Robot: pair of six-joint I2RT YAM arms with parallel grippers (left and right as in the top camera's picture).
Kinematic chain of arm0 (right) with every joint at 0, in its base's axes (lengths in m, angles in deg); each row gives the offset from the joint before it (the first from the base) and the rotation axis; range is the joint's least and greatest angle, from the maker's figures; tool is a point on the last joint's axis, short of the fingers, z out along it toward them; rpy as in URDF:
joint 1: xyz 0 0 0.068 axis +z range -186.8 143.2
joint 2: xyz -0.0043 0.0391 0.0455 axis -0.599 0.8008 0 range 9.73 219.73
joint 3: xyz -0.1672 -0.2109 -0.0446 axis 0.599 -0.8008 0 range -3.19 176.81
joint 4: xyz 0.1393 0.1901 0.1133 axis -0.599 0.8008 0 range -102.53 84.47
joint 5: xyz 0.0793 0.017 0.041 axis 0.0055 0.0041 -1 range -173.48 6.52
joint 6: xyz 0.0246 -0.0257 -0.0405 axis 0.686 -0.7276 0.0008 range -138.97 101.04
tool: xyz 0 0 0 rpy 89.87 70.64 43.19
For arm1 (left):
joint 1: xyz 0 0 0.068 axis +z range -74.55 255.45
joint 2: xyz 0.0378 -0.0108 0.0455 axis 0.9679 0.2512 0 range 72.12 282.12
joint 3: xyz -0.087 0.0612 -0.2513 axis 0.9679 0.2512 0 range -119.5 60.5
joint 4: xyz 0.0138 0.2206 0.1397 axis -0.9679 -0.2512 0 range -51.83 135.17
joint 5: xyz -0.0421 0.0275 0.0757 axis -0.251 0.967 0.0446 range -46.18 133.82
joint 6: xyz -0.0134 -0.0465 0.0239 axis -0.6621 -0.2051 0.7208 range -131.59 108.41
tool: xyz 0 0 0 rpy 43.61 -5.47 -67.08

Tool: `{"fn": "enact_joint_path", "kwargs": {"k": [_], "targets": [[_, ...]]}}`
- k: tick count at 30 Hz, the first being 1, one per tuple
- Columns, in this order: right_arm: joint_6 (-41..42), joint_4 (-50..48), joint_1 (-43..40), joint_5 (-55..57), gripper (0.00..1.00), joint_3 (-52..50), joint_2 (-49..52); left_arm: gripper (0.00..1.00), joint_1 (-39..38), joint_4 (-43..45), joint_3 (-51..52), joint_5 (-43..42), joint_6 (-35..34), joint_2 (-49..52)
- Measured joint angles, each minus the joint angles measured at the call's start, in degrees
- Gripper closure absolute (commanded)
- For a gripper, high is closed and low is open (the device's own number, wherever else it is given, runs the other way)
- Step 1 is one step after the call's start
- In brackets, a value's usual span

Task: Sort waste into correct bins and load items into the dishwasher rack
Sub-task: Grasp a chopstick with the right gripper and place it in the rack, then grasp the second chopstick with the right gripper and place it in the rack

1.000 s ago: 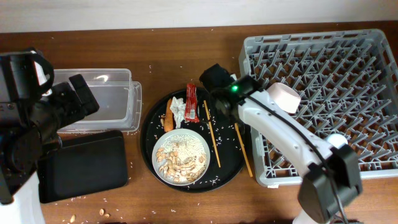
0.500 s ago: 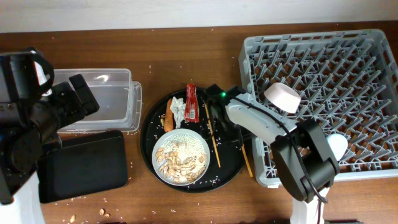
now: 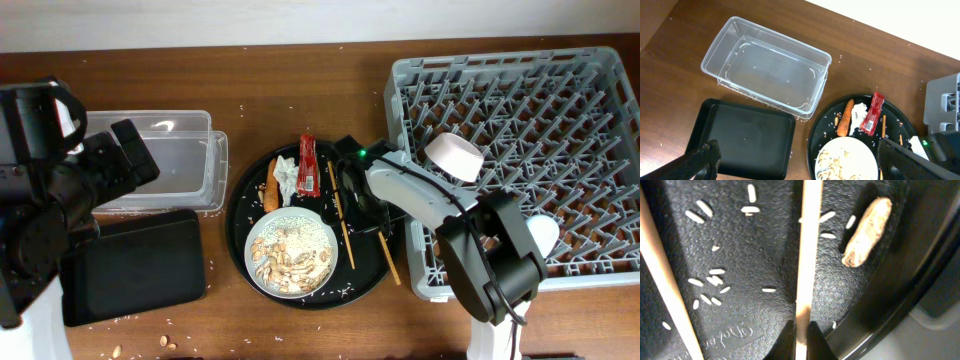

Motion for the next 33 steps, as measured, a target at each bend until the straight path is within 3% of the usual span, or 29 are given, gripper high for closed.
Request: {"fn": "enact_joint_path", "kwargs": {"k": [8,13,18,23,26,27,33], "targets": [[0.2,2.0,0.0,-0.2,0.96,0.6,-1.9,0.01,0.0,0.0,0.0,0.0,0.0,0.0],[0.1,2.0,-1.4,0.6,0.96,6.6,-9.9,0.01,0.0,0.0,0.0,0.0,0.0,0.0],[-1.8,-1.9,-11.1,4.2,0.96,13.0,-17.3,0.01,0.0,0.0,0.0,0.0,0.0,0.0],[-5.5,-2.1,-19.4,2.3,0.96,13.3,-13.6,0.01,0.0,0.0,0.0,0.0,0.0,0.0],[-6.7,-2.0,-19.9,0.6,0.65,13.2,-9.4,0.01,0.0,0.0,0.0,0.0,0.0,0.0],[-7.4,-2.1,-19.8,-0.2,0.59,13.2,-8.3,0.01,0.0,0.0,0.0,0.0,0.0,0.0],[-8.5,-1.8,-16.7,-3.7,0.54,12.9,-8.3,0.01,0.0,0.0,0.0,0.0,0.0,0.0]]}}
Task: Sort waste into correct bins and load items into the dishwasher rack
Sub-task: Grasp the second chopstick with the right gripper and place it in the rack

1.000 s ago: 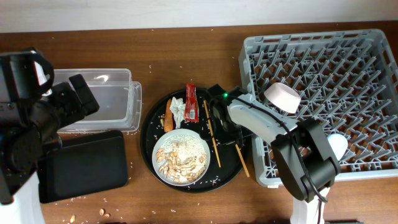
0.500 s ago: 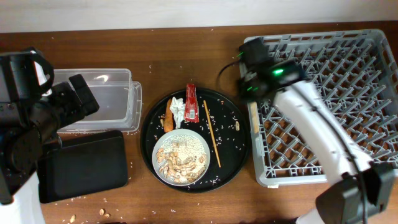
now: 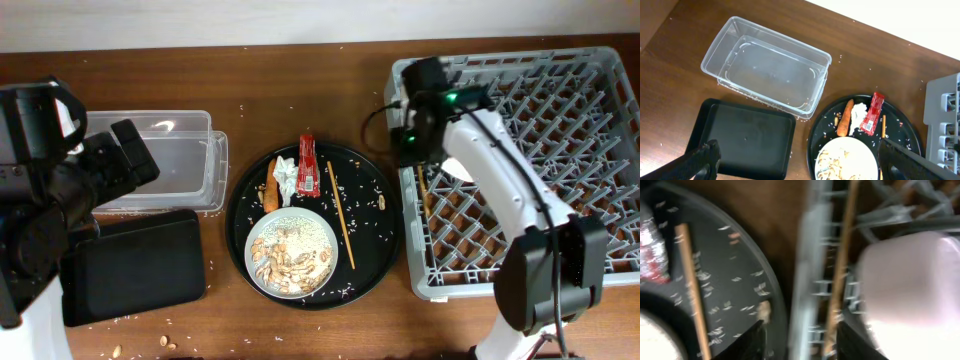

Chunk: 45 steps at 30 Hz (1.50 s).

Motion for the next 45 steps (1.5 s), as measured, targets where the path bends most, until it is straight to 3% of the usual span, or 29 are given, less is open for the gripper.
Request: {"fn": "enact_joint_path", "kwargs": {"k": [8,15,25,27,28,39,45], "targets": [[1.7,0.8,13.6,-2.1,0.55,-2.8,-0.3,0.01,0.0,0.0,0.0,0.0,0.0,0.0],[6.8,-6.2,17.9,-4.1,0.63,-5.9,4.5,0.01,0.0,0.0,0.0,0.0,0.0,0.0],[14.3,-11.3,18.1,-5.4,0.74,-5.9,13.6,0.01,0.0,0.0,0.0,0.0,0.0,0.0],[15.3,-11.3,17.6,-6.2,0.83,-5.9,13.6,0.01,0.0,0.0,0.0,0.0,0.0,0.0],[16.1,-11.2,17.3,-6.5,0.93,-5.9,13.6,0.01,0.0,0.0,0.0,0.0,0.0,0.0],[16.5,-4.4,16.3,-6.8,0.96,-2.0,13.2,0.01,0.0,0.0,0.0,0.0,0.0,0.0],[13.9,1.4,13.4,1.4,0.96,6.0,2.8,0.01,0.0,0.0,0.0,0.0,0.0,0.0]]}}
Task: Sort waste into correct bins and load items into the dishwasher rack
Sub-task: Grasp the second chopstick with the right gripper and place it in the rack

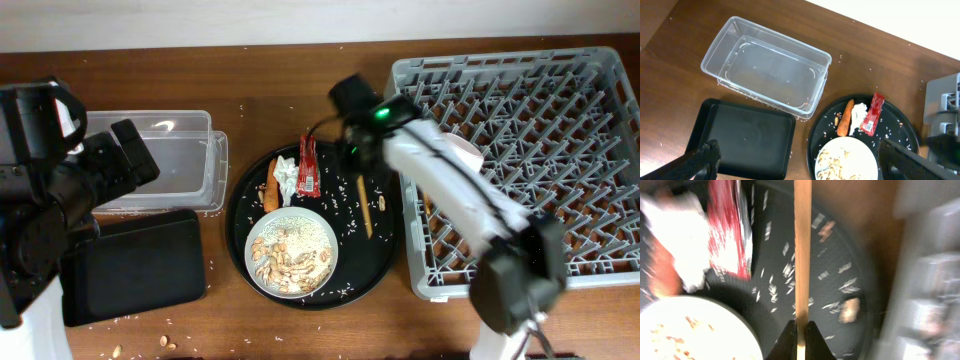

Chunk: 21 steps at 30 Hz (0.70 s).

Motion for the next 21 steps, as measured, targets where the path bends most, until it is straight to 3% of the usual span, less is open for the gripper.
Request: {"fn": "enact_joint_path", "kwargs": {"k": [5,9,13,21], "targets": [[-3.5,0.8,-8.0,6.4,0.96,3.2,-9.8,0.01,0.0,0.0,0.0,0.0,-0.1,0.0],[-5.3,1.9,-13.4,7.3,0.95,2.5,-8.6,0.01,0.0,0.0,0.0,0.0,-0.1,0.0],[-8.0,1.6,-14.7,6.7,0.59,-0.4,-4.1,0.01,0.0,0.0,0.0,0.0,-0.1,0.0],[-9.5,3.6,-14.7,3.9,0.50,-1.0,-4.8,0.01,0.0,0.0,0.0,0.0,-0.1,0.0]]}}
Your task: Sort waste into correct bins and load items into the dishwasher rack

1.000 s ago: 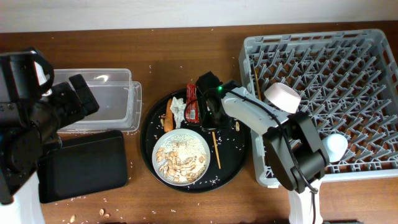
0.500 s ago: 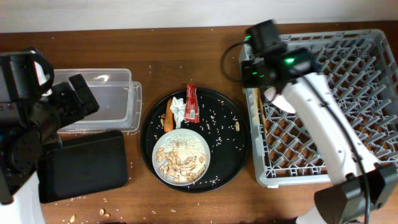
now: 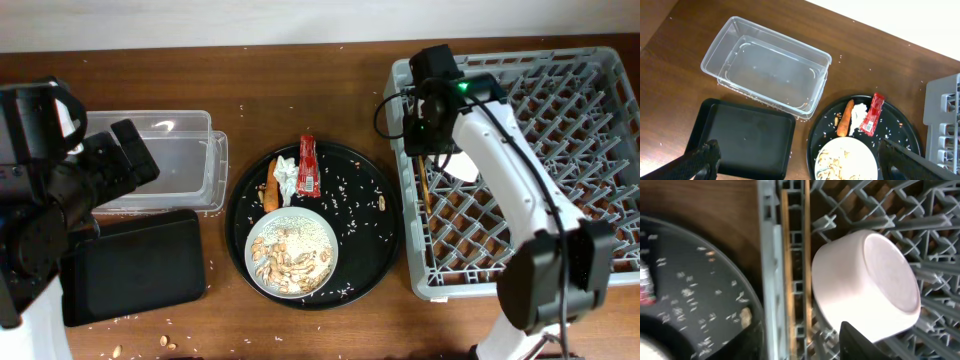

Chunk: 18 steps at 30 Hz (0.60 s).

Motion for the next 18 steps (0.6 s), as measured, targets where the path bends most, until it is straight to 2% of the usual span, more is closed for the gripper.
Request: {"fn": "enact_joint_path", "kwargs": {"k": [1,2,3,10,14,18], "targets": [[0.0,0.4,0.0,-1.3,0.49,0.0,-1.9,0.01,0.0,0.0,0.0,0.0,0.0,0.0],[0.0,0.4,0.0,-2.9,0.36,0.0,-4.5,0.01,0.0,0.0,0.0,0.0,0.0,0.0],[0.0,0.4,0.0,-4.5,0.02,0.0,-7.5,0.01,0.0,0.0,0.0,0.0,0.0,0.0],[-0.2,1.0,0.0,-13.3,0.02,1.8,-31.1,0.01,0.0,0.0,0.0,0.0,0.0,0.0],[-0.2,1.9,0.0,-13.1,0.02,1.9,-37.4,0.01,0.0,0.0,0.0,0.0,0.0,0.0],[-0.2,6.4,0.0,-7.9,0.02,1.9,-42.2,0.01,0.0,0.0,0.0,0.0,0.0,0.0]]}}
